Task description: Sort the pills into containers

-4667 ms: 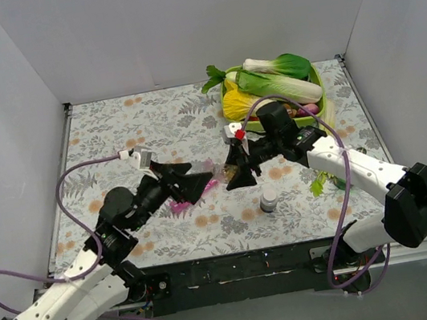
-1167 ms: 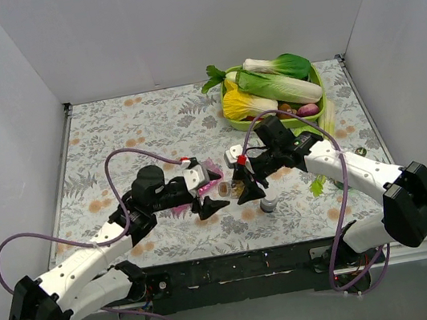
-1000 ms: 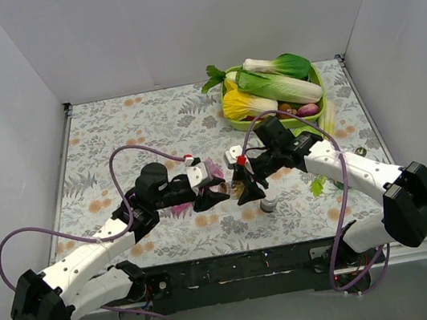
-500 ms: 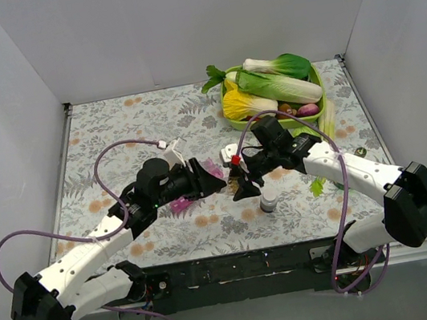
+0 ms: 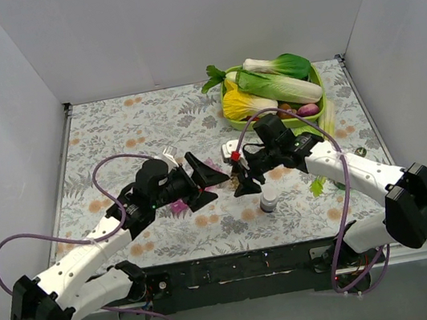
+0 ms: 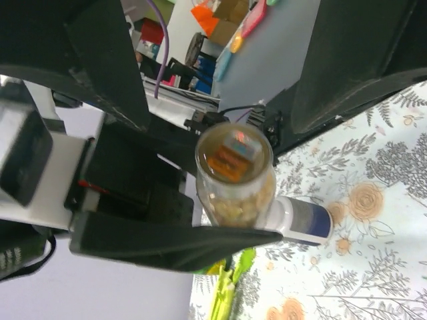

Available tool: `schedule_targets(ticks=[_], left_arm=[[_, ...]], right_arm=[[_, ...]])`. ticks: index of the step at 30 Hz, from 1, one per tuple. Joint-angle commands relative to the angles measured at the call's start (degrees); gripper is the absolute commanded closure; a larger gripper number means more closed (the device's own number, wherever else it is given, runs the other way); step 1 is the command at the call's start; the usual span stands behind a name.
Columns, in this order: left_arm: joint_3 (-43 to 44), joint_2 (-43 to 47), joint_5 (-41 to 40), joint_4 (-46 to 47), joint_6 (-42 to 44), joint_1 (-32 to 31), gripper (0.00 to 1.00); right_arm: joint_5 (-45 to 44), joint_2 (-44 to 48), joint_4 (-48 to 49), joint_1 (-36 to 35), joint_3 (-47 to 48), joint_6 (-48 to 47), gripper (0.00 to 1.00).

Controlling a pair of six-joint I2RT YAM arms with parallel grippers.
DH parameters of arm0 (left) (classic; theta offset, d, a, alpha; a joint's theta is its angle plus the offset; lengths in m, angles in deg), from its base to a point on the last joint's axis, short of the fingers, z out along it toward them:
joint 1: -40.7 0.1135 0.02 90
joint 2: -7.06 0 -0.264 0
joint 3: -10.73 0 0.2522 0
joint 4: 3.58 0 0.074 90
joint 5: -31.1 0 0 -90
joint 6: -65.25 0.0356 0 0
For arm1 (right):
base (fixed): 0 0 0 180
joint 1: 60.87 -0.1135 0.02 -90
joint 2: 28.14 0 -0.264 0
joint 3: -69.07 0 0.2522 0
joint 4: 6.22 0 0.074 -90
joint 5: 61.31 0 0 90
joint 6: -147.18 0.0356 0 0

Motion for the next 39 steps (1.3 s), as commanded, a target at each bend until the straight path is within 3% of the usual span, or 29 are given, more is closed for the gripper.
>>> schedule_targets(ticks=[1,6,9,14,18,23,28,39], left_arm=[[-1.7,4.4,3.5,1.7,2.3,1.1,0.05],[-1.4,9.0,3.1,-2.7,20.8,1.9,0.02],[-1.8,12.8,6.2,-3.2,40.1,1.9,0.02],[-9.9,19.7,11.4,6.4,69.4,1.8,0.02],[-14.0,20.6,14.2,16.3,83.0,1.7,0.02],[-11.1,11.0,15.4,22.3,86.7,1.6,0.02],[-10.5,7.0,16.1,28.3,85.5,1.1,0.02],[-8.6,1.6,17.9,29.1,81.6,-1.5,0.24]], right_arm=[[-0.8,1.6,2.6,0.4,-0.6,0.5,0.99],[0.1,1.7,1.7,0.8,-0.4,-0.6,0.98],[2.3,1.8,0.4,1.5,-0.2,-2.0,0.98],[6.3,1.1,-2.5,1.8,1.0,-4.6,0.98],[9.2,0.6,-4.3,1.8,1.7,-6.0,0.98],[9.9,0.5,-4.7,1.8,1.4,-6.5,0.98],[10.0,0.2,-4.5,1.8,1.3,-6.5,0.98],[10.3,-0.4,-4.3,1.8,1.4,-6.4,0.98]])
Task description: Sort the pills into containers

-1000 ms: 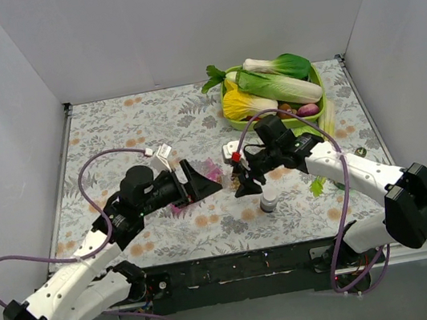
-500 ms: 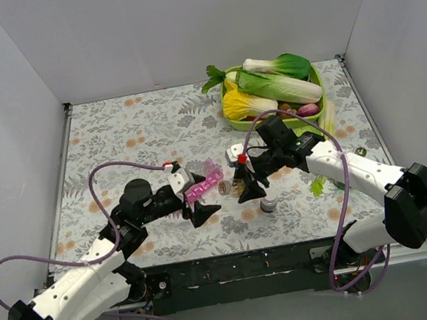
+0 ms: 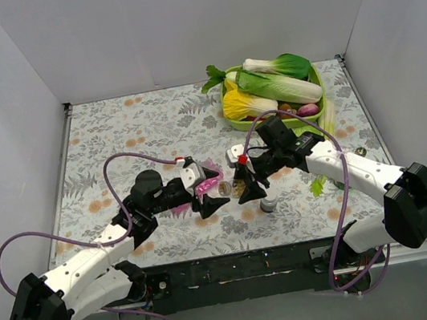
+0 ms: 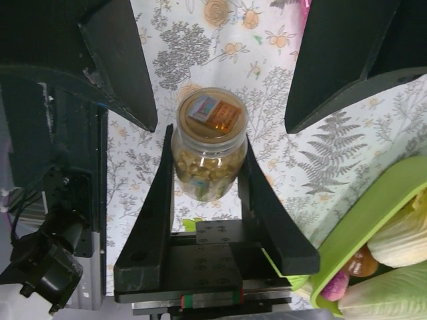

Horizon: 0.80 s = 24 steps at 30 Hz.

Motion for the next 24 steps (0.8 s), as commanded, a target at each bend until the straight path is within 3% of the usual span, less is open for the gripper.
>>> schedule_targets(ticks=[1,3,4,8,10,11,14,20,22,24], left_arm=[[2.2,-1.4,1.2,1.7,-0.5,-1.7,0.28],[2.7,-2.1,1.0,1.4,-1.1,-1.8,0.39],[2.9,-2.4,0.8,1.0,-1.3,-1.8,0.55],[4.0,-2.2,-2.5,-1.2,-5.2,-1.9,1.00],[4.7,-1.7,-5.5,-4.0,-12.8,-1.8,1.00],[4.9,-1.1,-11.3,-5.1,-16.3,-1.8,1.00],[7.0,-0.6,-21.0,-13.2,-35.8,-1.8,1.00],[11.5,-3.4,-14.6,-24.7,-73.9,-0.2,1.00],[13.4,-5.3,-11.0,-26.6,-77.9,-0.2,1.00],[17.0,-5.1,-14.3,-32.3,-75.4,-0.2,1.00]], right_arm=[[2.5,-0.2,0.5,0.0,2.1,-0.2,0.98],[2.5,-0.2,0.4,0.0,2.1,-0.2,0.98],[2.4,-0.1,0.4,0.0,2.0,-0.2,0.98],[1.5,0.1,0.7,0.0,1.8,-0.1,0.98],[-1.0,0.5,1.7,0.0,1.3,0.7,0.98],[-2.4,0.6,2.9,0.0,1.3,1.8,0.98],[-6.9,1.4,5.3,0.1,0.5,3.3,0.98],[-10.3,1.1,6.8,0.0,0.0,4.7,0.98],[-10.1,0.7,6.8,0.0,0.2,4.8,0.98],[-10.6,0.7,6.6,0.0,0.5,4.9,0.98]])
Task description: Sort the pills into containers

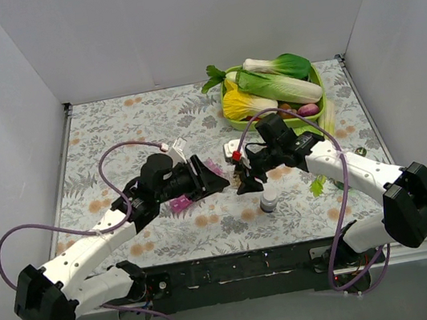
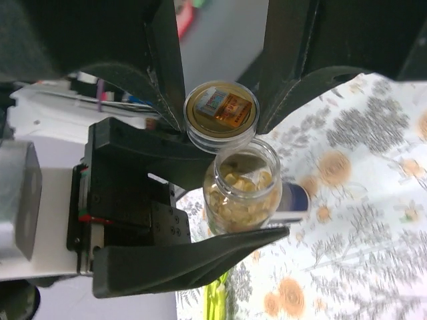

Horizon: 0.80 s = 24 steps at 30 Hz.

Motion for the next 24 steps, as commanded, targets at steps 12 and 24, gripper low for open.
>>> schedule_targets(ticks=[12,24], left_arm=[[-5.3,-5.1,-15.4,-16.6,0.1,0.6,1.00],[-3.5,-13.4,-21.4,-17.6,3.8,0.6,0.46]], right_arm=[[-1.6,4.0,5.5,5.9,-1.0,4.4,0.97],[1.1,5.9,7.7,10.0,-3.3,6.5,0.95]])
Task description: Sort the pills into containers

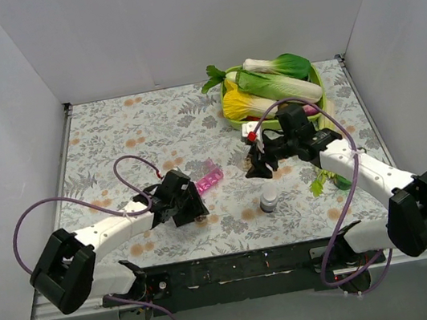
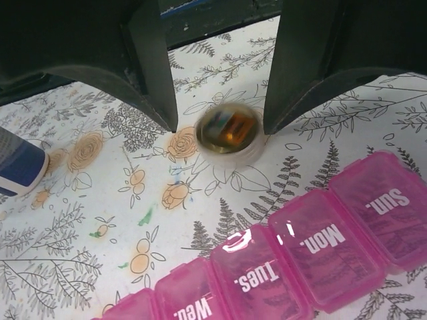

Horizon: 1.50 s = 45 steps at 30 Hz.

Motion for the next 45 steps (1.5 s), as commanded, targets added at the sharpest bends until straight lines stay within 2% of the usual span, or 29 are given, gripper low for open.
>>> schedule_targets(ticks=[1,4,8,10,11,14,18,19,20,24,27,28,29,30,31,32,34,36,38,39,40,41,43,45], left_arm=[[1.9,1.2,-2.8,-1.0,1.4,0.1,0.39],[2.0,2.9,-3.0,-2.3,1.4,0.1,0.26],[2.8,7.5,-1.3,-3.5,2.8,0.1,0.17],[3.2,9.6,2.3,-2.7,7.0,0.1,0.13],[3.0,12.5,7.0,-0.2,9.3,0.1,0.11],[1.8,17.4,12.6,5.0,15.4,0.1,0.07],[1.4,26.0,12.2,8.0,19.0,0.2,0.05],[1.5,26.9,11.8,8.2,20.4,0.2,0.05],[1.6,28.0,11.6,8.6,21.2,0.2,0.04],[2.2,31.7,8.7,8.9,23.1,0.2,0.04],[2.0,33.9,6.4,9.1,23.1,0.2,0.03],[1.8,34.3,6.1,9.3,23.0,0.2,0.02],[1.5,35.1,6.0,9.8,22.5,0.2,0.03],[1.4,35.3,5.9,10.0,21.9,0.2,0.03],[1.4,35.5,5.9,10.2,21.7,0.2,0.03],[1.5,35.8,5.9,10.3,21.6,0.2,0.02],[2.0,35.9,5.8,10.1,21.0,0.2,0.03],[2.1,36.0,5.2,10.1,20.5,0.2,0.02],[2.3,35.9,5.1,10.7,19.8,0.2,0.02],[2.4,35.7,5.3,10.8,19.6,0.2,0.02],[2.8,35.4,5.4,10.8,19.5,0.2,0.02],[3.1,35.3,5.6,10.6,19.5,0.1,0.02],[3.5,35.0,5.7,10.0,19.6,0.2,0.02],[3.3,35.2,5.6,10.3,20.0,0.2,0.02]], right_arm=[[2.4,2.3,2.9,0.9,-0.7,1.2,0.95],[3.0,2.4,2.9,1.4,-0.6,1.3,0.95],[5.2,2.6,2.5,2.1,-0.1,1.5,0.94],[8.9,2.7,2.5,3.3,0.0,2.0,0.94],[12.5,2.8,2.9,4.3,0.1,2.2,0.94],[20.4,3.7,4.7,6.8,0.1,3.8,0.94],[27.9,4.8,12.8,9.7,2.5,10.2,0.94],[28.8,4.6,14.8,10.1,3.4,14.3,0.94],[29.4,4.3,16.2,10.8,6.6,16.0,0.95],[24.8,1.1,22.6,13.5,16.6,27.0,0.96],[23.1,-1.1,44.4,18.4,18.3,54.0,0.96],[23.2,-1.9,74.2,19.1,16.9,65.0,0.96],[20.1,-2.9,90.4,19.7,15.5,92.2,0.96],[18.0,-5.7,102.3,19.6,15.9,101.5,0.92],[16.8,-6.6,109.7,18.9,20.5,108.1,0.92],[17.0,-6.5,110.7,17.8,22.3,109.7,0.92],[18.4,-2.9,107.0,17.6,27.1,105.7,0.93],[18.8,-1.8,95.8,21.3,29.7,101.8,0.97],[14.6,-2.0,86.2,26.3,29.6,101.0,0.97],[13.7,-2.6,87.2,26.8,28.4,103.0,0.97],[12.9,-2.2,92.0,26.8,27.2,109.1,0.97],[14.6,0.1,96.5,22.9,26.2,110.1,0.97],[18.9,2.6,100.4,17.7,27.2,107.4,0.96],[20.2,3.0,98.6,19.4,27.1,105.2,0.96]])
